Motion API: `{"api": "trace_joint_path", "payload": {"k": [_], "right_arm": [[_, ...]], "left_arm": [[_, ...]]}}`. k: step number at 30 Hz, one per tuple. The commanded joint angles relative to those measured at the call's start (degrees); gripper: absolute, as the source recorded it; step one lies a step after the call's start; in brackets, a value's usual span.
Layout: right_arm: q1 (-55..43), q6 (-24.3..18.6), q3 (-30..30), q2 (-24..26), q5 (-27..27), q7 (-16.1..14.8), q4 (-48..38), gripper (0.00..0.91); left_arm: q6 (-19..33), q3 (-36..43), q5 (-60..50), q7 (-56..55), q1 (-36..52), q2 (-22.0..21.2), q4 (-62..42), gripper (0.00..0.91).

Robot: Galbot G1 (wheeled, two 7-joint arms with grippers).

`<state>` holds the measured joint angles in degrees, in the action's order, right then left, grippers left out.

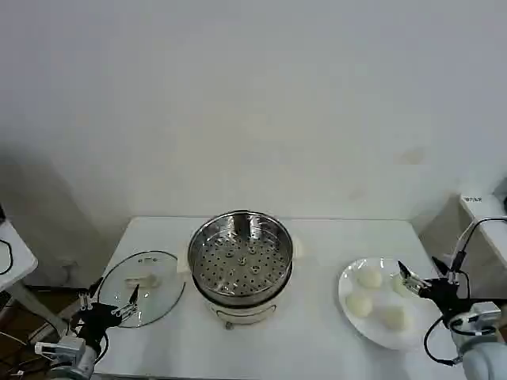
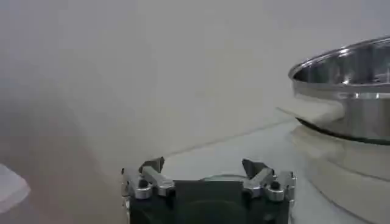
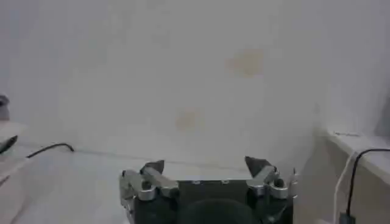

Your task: Take steamed baozi put them in steamer then cover it.

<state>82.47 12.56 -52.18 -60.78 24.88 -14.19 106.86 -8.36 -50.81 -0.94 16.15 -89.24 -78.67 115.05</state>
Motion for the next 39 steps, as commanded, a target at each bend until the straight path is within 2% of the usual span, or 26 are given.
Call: {"api": "trace_joint_path", "payload": {"k": [1,3,5,6,9,11,14,16,18,23,26,28,30,33,36,39], "right_arm": [[-1.72,0.4,-0.49,0.96,0.04,-0.56,0.17,0.907],[-3.34,0.69,-0.3,3.68,-1.93,-2.62,-0.44,0.907],[-5.57,1.89,0.13,7.59,-3.89,-7.6,-1.43,0.907],[-6.54,2.26,0.42,8.64,-4.4,-8.65,-1.9,0.907],[-11.18,2.9,1.5,12.43,-9.14,-16.9,-4.54,0.907],[-13.73,3.05,2.59,14.12,-11.66,-21.01,-6.23,0.907],[-17.61,3.35,4.49,16.95,-16.77,-29.97,-8.4,0.907],[-21.04,3.83,6.78,19.51,-21.3,-37.1,-9.91,0.907],[-24.42,3.71,8.94,21.81,-26.37,-42.71,-11.66,0.907],[-35.23,2.37,20.43,28.1,-34.88,-56.07,-15.23,0.907],[-43.53,0.0,30.03,31.46,-40.08,-59.84,-17.43,0.907],[-46.73,-1.13,34.66,32.51,-41.23,-60.72,-18.34,0.907],[-51.84,-4.8,43.17,33.12,-41.95,-61.71,-20.66,0.907],[-57.34,-7.63,50.48,32.51,-43.42,-62.31,-22.79,0.907],[-62.0,-7.81,56.69,31.06,-43.78,-62.77,-24.16,0.907],[-63.69,-7.08,60.46,29.12,-45.6,-63.21,-25.92,0.907]], "left_arm": [[0.01,0.02,-0.16,0.03,0.04,-0.03,0.07,0.907],[-0.01,-0.08,-0.23,-0.04,0.1,-0.09,-0.02,0.907],[0.01,-0.2,-0.45,-0.07,0.05,-0.23,0.11,0.907],[0.0,-0.26,-0.44,-0.05,0.0,-0.33,0.25,0.907],[-0.01,-0.54,-0.39,0.02,-0.46,-0.69,1.36,0.907],[-0.03,-0.67,-0.36,-0.05,-0.65,-0.79,1.95,0.907],[-0.03,-0.59,-0.36,-0.05,-1.13,-0.87,2.48,0.907],[-0.03,-0.59,-0.41,-0.03,-1.31,-1.04,2.81,0.907],[-0.04,-0.76,-0.4,0.02,-1.44,-1.22,3.1,0.907],[-0.04,-0.93,-0.48,0.03,-1.83,-1.73,3.64,0.907],[0.01,-1.04,-0.62,0.15,-2.21,-1.96,3.88,0.907],[0.04,-1.11,-0.73,0.22,-2.23,-2.07,3.9,0.907],[0.05,-1.19,-0.85,0.27,-2.08,-2.19,3.99,0.907],[-0.07,-1.23,-0.67,0.72,-1.96,-2.34,4.57,0.907],[-0.1,-1.31,-0.61,0.89,-2.11,-2.43,5.07,0.907],[-0.09,-1.42,-0.77,0.76,-2.16,-2.63,4.95,0.907]]}}
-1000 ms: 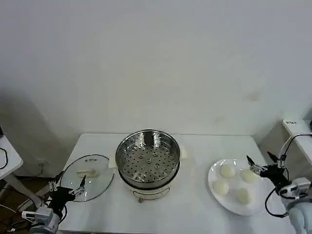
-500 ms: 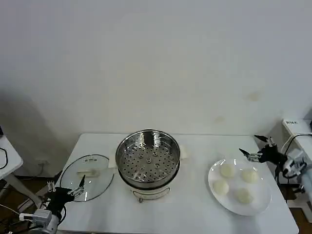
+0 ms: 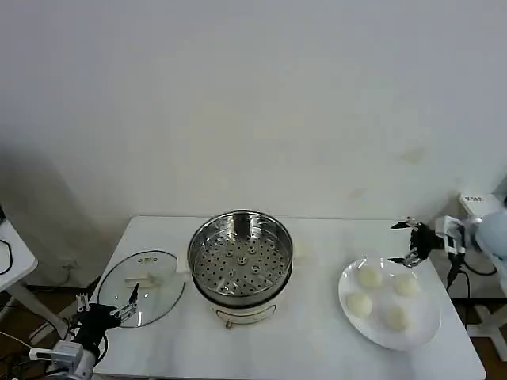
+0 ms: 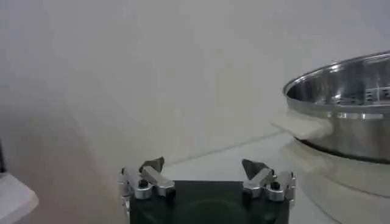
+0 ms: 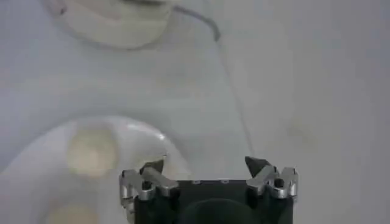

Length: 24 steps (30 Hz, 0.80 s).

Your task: Take steamed baozi put them in steamer then cover it.

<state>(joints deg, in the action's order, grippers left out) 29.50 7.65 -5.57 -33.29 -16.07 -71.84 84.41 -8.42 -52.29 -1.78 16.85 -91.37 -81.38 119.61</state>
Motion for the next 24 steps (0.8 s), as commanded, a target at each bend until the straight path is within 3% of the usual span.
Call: {"api": "trace_joint_path", "payload": {"k": [1,6,14,24], "right_arm": [[-11.03,-2.14,15.09,0.8,-5.34,-5.62,-4.16,0.907],[-11.92,-3.26,18.3,-2.86,-8.27,-5.73,-7.82,0.907],[-9.33,-4.11,16.39,-8.88,-13.77,-4.22,-11.96,0.907],[-8.53,-4.9,15.13,-12.19,-15.13,-2.99,-16.93,0.907]], "left_arm": [[-0.04,-0.02,0.06,0.06,-0.03,-0.02,0.36,0.907],[-0.04,-0.19,-0.29,0.16,-0.15,-0.05,0.45,0.907],[-0.19,-0.23,-1.16,-0.07,-0.44,-0.01,0.16,0.907],[-0.12,0.29,-1.77,0.09,-0.39,-0.17,-0.36,0.907]]}}
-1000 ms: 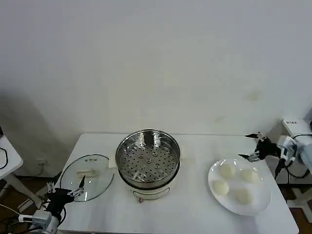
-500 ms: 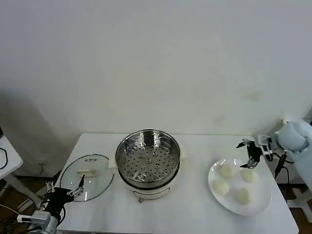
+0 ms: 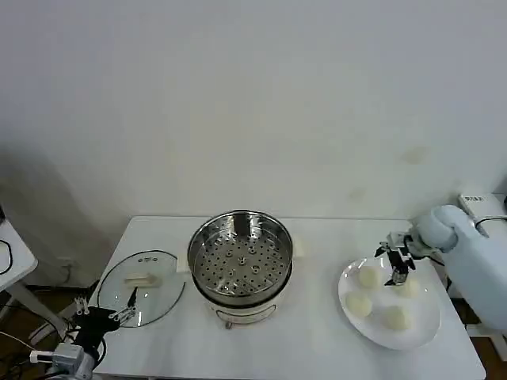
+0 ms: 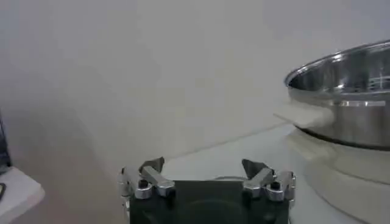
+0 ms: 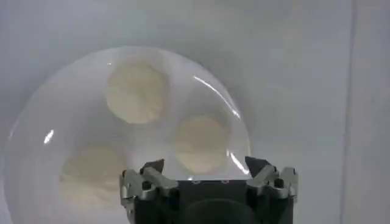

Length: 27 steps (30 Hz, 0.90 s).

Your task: Take steamed baozi put them in steamer then cover it.

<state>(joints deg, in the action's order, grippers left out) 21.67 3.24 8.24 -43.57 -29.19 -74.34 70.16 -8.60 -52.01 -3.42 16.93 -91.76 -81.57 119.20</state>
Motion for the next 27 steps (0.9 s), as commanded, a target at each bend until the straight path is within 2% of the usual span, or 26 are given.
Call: {"api": "trace_joint_path", "payload": {"k": [1,12,27], "right_arm": [[-0.74,-0.47,1.38,-2.2,-2.1,-0.19,-3.03,0.907],[-0.68,-0.87,1.32,-4.57,-3.7,1.23,-6.35,0.907],[-1.07,-0.82,1.43,-4.7,-3.87,1.54,-7.41,0.907]], "left_arm": [[0.06,0.03,-0.14,0.02,0.02,-0.01,0.04,0.907],[0.06,-0.02,-0.18,-0.27,0.23,0.04,-0.76,0.907],[0.07,0.27,-0.38,-0.15,0.35,-0.1,-0.98,0.907]]}}
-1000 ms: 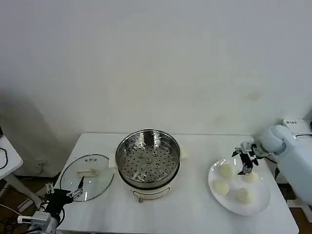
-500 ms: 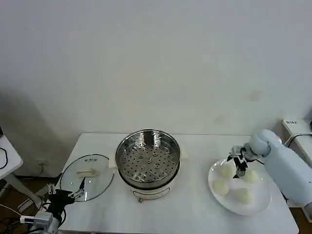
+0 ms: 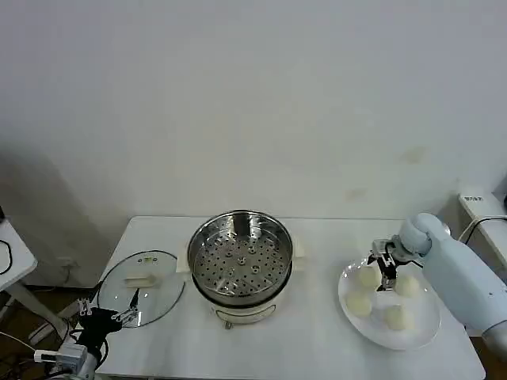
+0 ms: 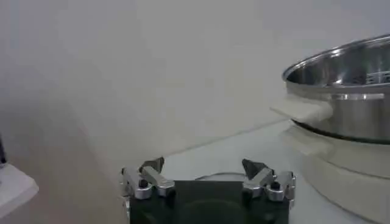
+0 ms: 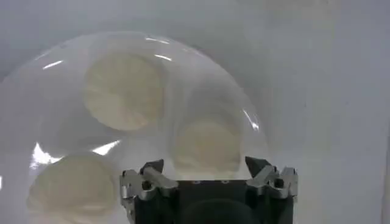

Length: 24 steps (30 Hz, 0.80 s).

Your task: Take steamed baozi put them in steamer then cover it.

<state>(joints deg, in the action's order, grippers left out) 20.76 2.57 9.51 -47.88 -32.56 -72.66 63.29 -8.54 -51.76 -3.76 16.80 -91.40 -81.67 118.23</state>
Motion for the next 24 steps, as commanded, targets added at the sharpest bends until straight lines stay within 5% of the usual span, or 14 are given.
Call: {"api": "trace_joint_path", "payload": {"k": [1,5,7,8,24], "right_arm": [[-0.12,-0.16,0.15,-0.39,-0.49,-0.02,-0.54,0.907],[-0.08,0.1,0.03,-0.51,0.13,1.02,-0.97,0.907],[0.02,0.4,-0.23,-0.71,0.65,1.58,-1.46,0.725],[0.13,0.4,-0.44,-0.74,0.74,1.73,-1.53,0.705],[0.13,1.01,-0.67,-0.07,1.87,2.24,-0.82,0.635]], "left_arm": [[0.02,0.02,-0.05,-0.01,0.02,0.0,-0.01,0.907],[0.01,0.06,-0.1,-0.04,0.07,-0.02,-0.07,0.907],[0.03,0.06,-0.08,-0.06,0.08,-0.11,-0.09,0.907],[0.04,0.04,-0.09,-0.08,0.06,-0.13,-0.12,0.907],[0.08,0.37,-0.23,-0.1,0.18,-0.29,-0.36,0.907]]}}
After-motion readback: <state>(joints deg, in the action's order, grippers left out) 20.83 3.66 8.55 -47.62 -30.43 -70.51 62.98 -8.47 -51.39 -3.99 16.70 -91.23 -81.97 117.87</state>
